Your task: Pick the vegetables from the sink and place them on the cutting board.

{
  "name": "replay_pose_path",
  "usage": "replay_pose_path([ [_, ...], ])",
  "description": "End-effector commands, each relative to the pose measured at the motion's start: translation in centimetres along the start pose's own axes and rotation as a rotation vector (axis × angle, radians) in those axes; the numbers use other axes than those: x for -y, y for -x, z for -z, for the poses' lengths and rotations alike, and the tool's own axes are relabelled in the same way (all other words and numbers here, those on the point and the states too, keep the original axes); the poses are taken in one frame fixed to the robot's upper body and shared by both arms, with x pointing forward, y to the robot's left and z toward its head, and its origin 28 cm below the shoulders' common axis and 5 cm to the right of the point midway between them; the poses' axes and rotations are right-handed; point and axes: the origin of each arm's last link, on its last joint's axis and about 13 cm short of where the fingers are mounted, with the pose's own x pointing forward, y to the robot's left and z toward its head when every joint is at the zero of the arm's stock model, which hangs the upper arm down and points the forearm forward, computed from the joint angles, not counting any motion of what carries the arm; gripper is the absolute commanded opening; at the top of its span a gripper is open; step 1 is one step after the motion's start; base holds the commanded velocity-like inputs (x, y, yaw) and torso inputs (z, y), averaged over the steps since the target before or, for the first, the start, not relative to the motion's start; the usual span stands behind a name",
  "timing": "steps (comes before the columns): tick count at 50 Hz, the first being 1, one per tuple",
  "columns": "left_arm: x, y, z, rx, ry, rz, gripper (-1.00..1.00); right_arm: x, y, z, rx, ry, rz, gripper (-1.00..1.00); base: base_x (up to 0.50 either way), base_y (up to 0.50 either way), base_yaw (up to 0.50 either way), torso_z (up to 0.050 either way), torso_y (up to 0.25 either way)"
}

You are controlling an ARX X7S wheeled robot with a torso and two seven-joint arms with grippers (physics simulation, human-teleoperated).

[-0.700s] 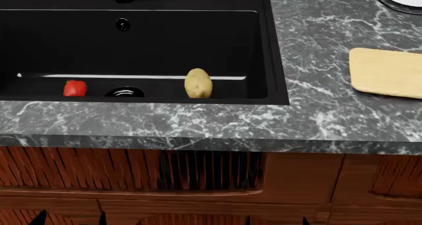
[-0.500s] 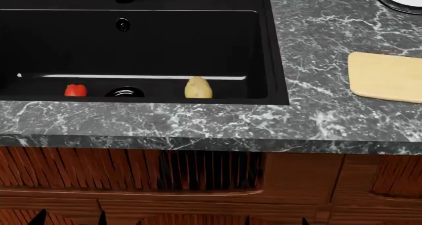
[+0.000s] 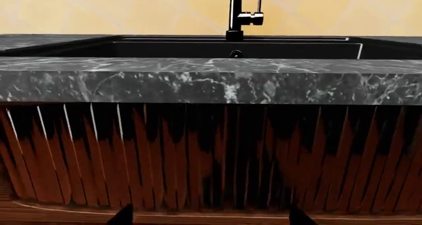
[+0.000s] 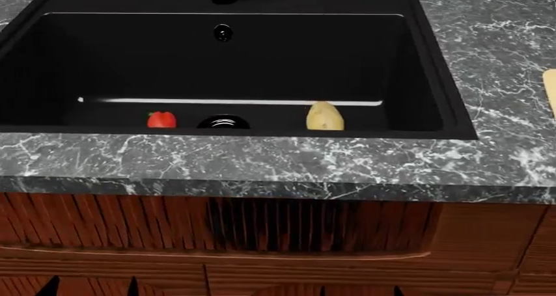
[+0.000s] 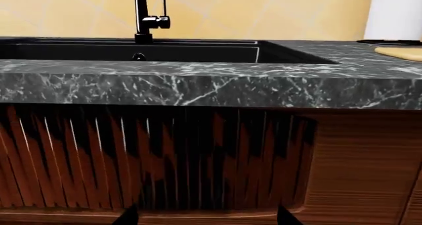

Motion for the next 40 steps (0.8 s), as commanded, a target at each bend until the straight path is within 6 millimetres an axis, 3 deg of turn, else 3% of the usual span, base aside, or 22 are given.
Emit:
replay_pose_path([
  [1,-0.07,0.02,0.1,-0.01,-0.015,-0.011,1.0,0.0,-0.03,-0.03,0.008,0.023,-0.003,1.0,0.0,0.06,0.0,0.0,0.0],
  [13,-0.07,0.05,0.26,-0.02,-0.03,-0.007,1.0,-0.02,-0.06,-0.15,0.023,0.02,-0.001,1.0,0.0,0.01,0.0,0.0,0.0],
  [17,0.15,0.43,-0.15,0.063,-0.044,0.063,1.0,-0.01,-0.09,-0.18,0.023,0.02,0.0,1.0,0.0,0.0,0.0,0.006,0.0],
  [40,-0.01,0.35,-0.05,0.055,-0.065,0.051,1.0,-0.13,0.02,-0.09,0.019,0.039,-0.014,1.0,0.0,0.0,0.0,0.05,0.0],
])
